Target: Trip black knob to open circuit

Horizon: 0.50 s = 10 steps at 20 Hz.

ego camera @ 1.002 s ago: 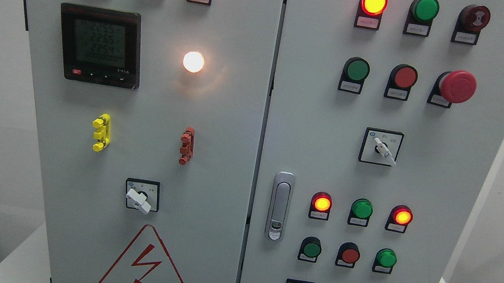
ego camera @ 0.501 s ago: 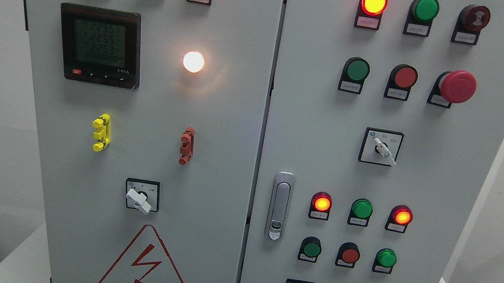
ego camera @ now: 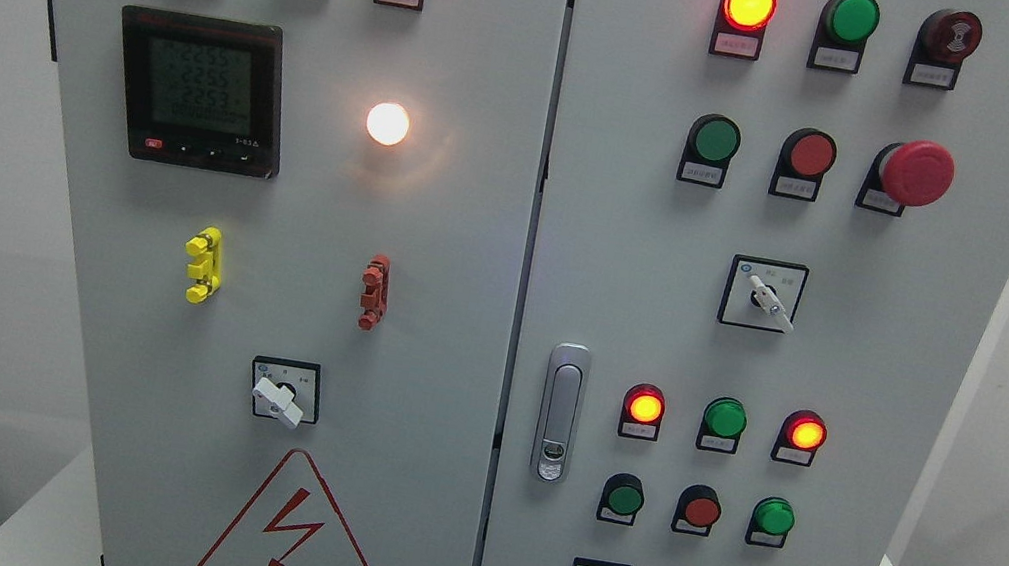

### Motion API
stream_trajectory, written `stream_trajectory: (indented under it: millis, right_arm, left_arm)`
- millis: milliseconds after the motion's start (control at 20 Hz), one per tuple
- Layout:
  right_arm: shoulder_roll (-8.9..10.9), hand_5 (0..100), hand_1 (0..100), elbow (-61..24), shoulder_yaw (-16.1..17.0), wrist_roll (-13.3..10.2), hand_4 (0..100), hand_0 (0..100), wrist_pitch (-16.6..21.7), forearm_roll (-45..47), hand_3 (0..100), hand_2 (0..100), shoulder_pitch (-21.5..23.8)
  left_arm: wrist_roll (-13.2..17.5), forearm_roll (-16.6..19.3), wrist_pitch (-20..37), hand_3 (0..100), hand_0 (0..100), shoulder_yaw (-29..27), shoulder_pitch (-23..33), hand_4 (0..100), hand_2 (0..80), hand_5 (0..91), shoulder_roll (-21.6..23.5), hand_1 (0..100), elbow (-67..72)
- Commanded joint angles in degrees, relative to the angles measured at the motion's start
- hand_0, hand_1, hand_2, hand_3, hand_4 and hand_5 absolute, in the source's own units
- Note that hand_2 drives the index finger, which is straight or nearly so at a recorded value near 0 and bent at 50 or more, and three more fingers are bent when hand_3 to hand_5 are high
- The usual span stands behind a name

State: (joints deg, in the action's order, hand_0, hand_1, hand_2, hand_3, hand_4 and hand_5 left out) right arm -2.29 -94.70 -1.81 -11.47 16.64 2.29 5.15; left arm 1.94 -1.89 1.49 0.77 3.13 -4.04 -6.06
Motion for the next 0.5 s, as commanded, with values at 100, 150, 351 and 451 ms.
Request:
stream_trajectory:
  millis: [100, 150, 351, 451]
  right_arm:
    - [0.27, 100, 22, -2.2, 0.1, 0.4, 100, 9, 0.2, 0.2, 100, 0, -0.8]
    - [0.18, 100, 22, -2.3, 0.1, 0.4, 100, 9, 0.2, 0.2, 100, 0, -0.8]
    - [0.18, 100, 22, -2.2, -0.3, 1.3, 100, 9, 0.2, 0.2, 100, 0, -1.2]
    - [0.18, 100, 22, -2.3, -0.4, 2.0, 100, 10, -0.3, 0.1, 100, 0, -1.3]
  left_arm:
    - [0.0, -0.1, 0.1, 0, 12, -0.1, -0.2, 0, 0.0, 0.0, -0.1, 39, 0.0]
    - [0.0, -0.1, 0.2, 0, 12, -0.1, -0.2, 0, 0.0, 0.0, -0.1, 39, 0.0]
    - [0.0, -0.1, 0.2, 0, 12, -0.1, -0.1, 0, 0.0, 0.0, -0.1, 39, 0.0]
    - [0.0, -0.1, 0.2, 0, 12, -0.1, -0.1, 0, 0.0, 0.0, -0.1, 39, 0.0]
